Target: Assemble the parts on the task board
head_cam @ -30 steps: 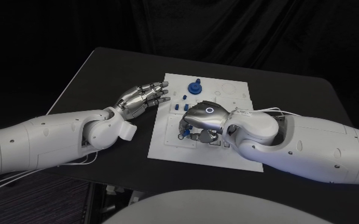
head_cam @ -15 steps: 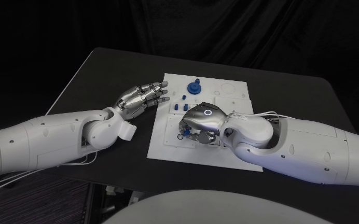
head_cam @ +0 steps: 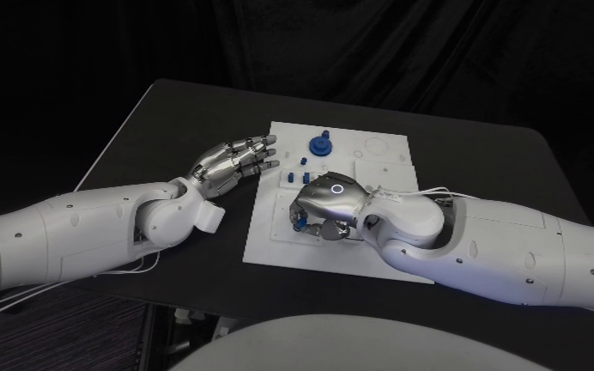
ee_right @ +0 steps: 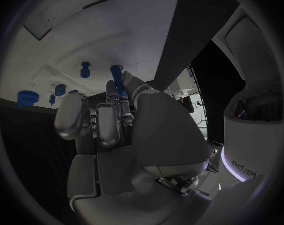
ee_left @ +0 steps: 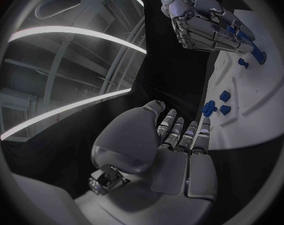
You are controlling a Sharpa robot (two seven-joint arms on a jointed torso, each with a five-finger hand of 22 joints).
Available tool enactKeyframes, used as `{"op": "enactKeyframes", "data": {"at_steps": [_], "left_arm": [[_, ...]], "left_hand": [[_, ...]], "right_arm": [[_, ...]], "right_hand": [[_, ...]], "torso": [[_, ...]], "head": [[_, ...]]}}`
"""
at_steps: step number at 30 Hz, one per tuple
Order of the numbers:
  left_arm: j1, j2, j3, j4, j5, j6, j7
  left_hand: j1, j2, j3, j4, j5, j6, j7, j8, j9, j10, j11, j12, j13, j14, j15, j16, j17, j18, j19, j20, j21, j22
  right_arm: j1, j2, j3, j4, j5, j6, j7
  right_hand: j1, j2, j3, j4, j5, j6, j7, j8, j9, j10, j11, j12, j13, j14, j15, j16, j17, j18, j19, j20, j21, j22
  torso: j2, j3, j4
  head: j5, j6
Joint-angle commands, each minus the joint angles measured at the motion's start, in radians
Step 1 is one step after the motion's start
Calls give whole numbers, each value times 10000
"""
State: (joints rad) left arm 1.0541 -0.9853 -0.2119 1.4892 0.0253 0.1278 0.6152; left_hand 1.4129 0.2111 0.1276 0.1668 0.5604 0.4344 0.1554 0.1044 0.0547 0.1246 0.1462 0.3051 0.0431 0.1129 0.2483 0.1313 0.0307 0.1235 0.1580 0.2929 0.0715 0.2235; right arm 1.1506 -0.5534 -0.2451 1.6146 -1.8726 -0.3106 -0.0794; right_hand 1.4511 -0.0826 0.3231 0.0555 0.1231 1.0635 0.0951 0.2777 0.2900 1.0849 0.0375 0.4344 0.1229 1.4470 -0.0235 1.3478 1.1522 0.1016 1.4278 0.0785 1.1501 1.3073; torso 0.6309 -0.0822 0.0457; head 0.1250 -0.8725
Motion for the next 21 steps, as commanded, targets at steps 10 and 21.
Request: {"op": "enactKeyframes", "data": {"at_steps": [10,21], "left_arm": [[-14,30,9,-11,-20,197,54],[-15,53,9,-37,-20,261,36]], "left_hand": [[44,-88,104,-1,57,117,65,42,13,50,94,91,19,-31,-24,40,5,-157,75,-2,36,-5],[45,-140,134,-10,38,144,87,56,16,72,129,112,21,-33,-32,42,5,-152,82,-2,39,-8]], "right_arm": [[-164,170,-1,-336,239,-11,-218],[-201,212,-1,-446,249,327,-357]], "right_hand": [[63,97,38,10,43,39,31,-92,919,38,45,-139,-7,-28,-66,-114,-84,-122,-37,-33,-175,1434],[-142,-120,-40,147,147,-824,371,-748,785,-685,401,-654,-75,-248,220,-369,-431,-50,-288,141,-790,1278]], "torso": [[2,-4,-1],[3,-3,7]], "head": [[14,-2],[-6,-2]]}}
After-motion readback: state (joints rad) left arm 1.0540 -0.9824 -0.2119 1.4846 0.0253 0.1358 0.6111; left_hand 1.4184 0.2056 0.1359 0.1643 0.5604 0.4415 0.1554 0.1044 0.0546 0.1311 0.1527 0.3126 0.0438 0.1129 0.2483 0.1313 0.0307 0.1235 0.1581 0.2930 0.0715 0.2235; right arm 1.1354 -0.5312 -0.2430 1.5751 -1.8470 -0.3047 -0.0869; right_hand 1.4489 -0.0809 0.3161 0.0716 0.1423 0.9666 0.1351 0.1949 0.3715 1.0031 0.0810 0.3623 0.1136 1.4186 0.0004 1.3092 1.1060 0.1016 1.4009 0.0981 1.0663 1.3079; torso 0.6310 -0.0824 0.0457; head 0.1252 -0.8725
